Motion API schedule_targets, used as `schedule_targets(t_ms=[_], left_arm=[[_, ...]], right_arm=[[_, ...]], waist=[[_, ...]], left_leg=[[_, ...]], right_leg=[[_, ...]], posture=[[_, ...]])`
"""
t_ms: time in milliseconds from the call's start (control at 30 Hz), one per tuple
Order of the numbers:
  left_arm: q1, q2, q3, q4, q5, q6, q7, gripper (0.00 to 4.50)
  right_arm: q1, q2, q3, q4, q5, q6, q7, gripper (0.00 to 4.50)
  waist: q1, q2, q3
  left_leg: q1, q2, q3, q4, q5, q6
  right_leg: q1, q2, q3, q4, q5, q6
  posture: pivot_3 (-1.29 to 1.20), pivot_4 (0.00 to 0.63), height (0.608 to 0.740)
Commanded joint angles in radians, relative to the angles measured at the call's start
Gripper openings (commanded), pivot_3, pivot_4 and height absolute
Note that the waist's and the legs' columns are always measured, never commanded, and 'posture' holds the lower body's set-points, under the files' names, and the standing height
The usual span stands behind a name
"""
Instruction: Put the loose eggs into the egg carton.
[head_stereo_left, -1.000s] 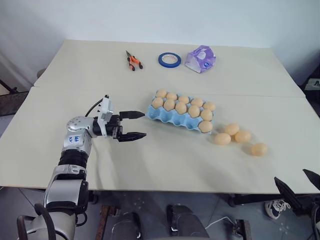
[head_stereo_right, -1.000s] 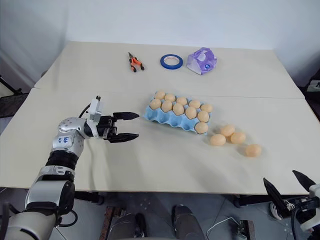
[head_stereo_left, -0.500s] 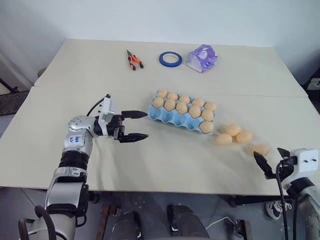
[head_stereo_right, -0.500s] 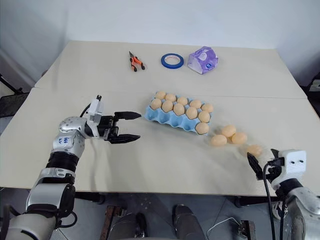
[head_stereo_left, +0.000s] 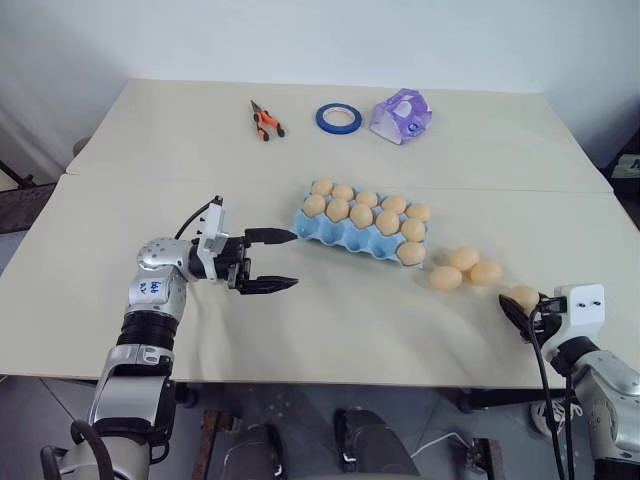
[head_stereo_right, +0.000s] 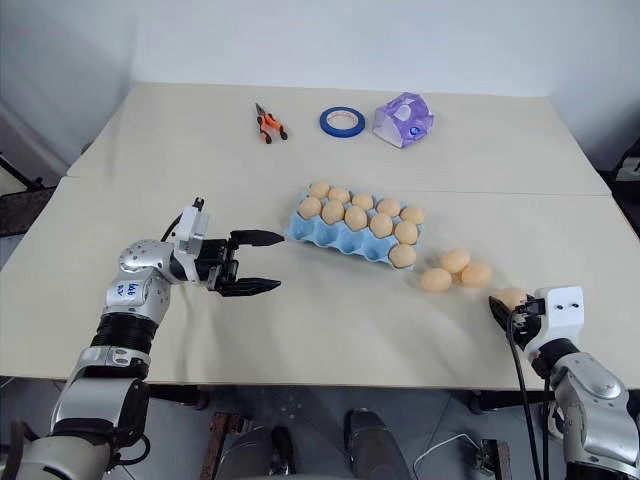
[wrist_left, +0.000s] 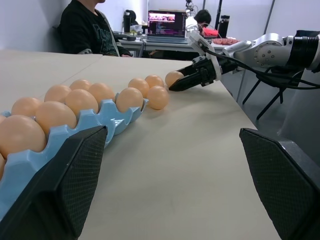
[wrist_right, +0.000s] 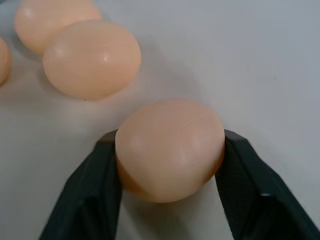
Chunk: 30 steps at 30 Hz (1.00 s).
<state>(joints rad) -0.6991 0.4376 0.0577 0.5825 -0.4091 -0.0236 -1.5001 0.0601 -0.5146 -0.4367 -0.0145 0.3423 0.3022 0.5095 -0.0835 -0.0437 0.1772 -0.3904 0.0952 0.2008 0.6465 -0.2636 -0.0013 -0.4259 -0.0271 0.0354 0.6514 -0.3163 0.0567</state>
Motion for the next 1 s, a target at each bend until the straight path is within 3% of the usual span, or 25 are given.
schedule_targets(t_ms=[33, 300, 467, 667, 867, 1000], left_arm=[[0.000, 0.003, 0.006, -0.039, -0.022, -0.009, -0.024, 4.50], [0.002, 0.012, 0.015, -0.039, -0.023, -0.009, -0.018, 4.50], [0.000, 0.015, 0.025, -0.032, -0.021, -0.015, 0.001, 4.50], [0.011, 0.018, 0.034, -0.051, -0.025, -0.010, 0.016, 4.50], [0.022, 0.032, 0.051, -0.072, -0.025, -0.013, 0.042, 4.50], [0.038, 0.041, 0.064, -0.095, -0.027, -0.009, 0.056, 4.50]], right_arm=[[0.003, -0.016, -0.030, -0.036, 0.006, -0.015, -0.016, 2.03], [-0.018, -0.079, -0.029, -0.344, 0.082, 0.164, -0.040, 2.01], [-0.218, -0.086, 0.128, -0.463, 0.097, 0.362, -0.112, 2.01], [-0.438, 0.012, 0.351, -0.348, 0.002, 0.397, -0.176, 2.01], [-0.539, 0.082, 0.478, -0.209, -0.058, 0.346, -0.142, 2.01], [-0.570, 0.095, 0.518, -0.136, -0.095, 0.313, -0.119, 2.01]], waist=[[0.000, 0.000, 0.000], [-0.003, 0.002, 0.001], [-0.006, 0.002, 0.001], [-0.002, 0.002, 0.001], [0.003, 0.002, 0.001], [0.000, 0.002, 0.001]], left_leg=[[0.000, 0.000, 0.000, 0.000, 0.000, 0.000], [0.000, 0.000, 0.001, 0.000, 0.000, -0.001], [0.001, 0.001, 0.000, 0.000, 0.001, 0.000], [-0.002, 0.001, 0.000, 0.000, 0.001, 0.001], [-0.017, 0.001, 0.001, 0.002, 0.004, -0.004], [-0.017, 0.001, 0.003, 0.002, 0.005, -0.005]], right_leg=[[0.000, 0.000, 0.000, 0.000, 0.000, 0.000], [-0.001, 0.000, 0.001, 0.001, 0.000, 0.000], [-0.001, 0.001, 0.001, 0.002, 0.000, 0.000], [-0.003, 0.000, 0.000, 0.002, 0.000, -0.002], [-0.017, 0.000, 0.000, 0.002, 0.000, 0.000], [-0.019, 0.002, -0.001, 0.003, 0.000, 0.001]], posture=[[0.00, 0.150, 0.740], [0.00, 0.150, 0.740], [0.00, 0.150, 0.740], [0.00, 0.150, 0.740], [0.00, 0.150, 0.740], [0.00, 0.150, 0.740]])
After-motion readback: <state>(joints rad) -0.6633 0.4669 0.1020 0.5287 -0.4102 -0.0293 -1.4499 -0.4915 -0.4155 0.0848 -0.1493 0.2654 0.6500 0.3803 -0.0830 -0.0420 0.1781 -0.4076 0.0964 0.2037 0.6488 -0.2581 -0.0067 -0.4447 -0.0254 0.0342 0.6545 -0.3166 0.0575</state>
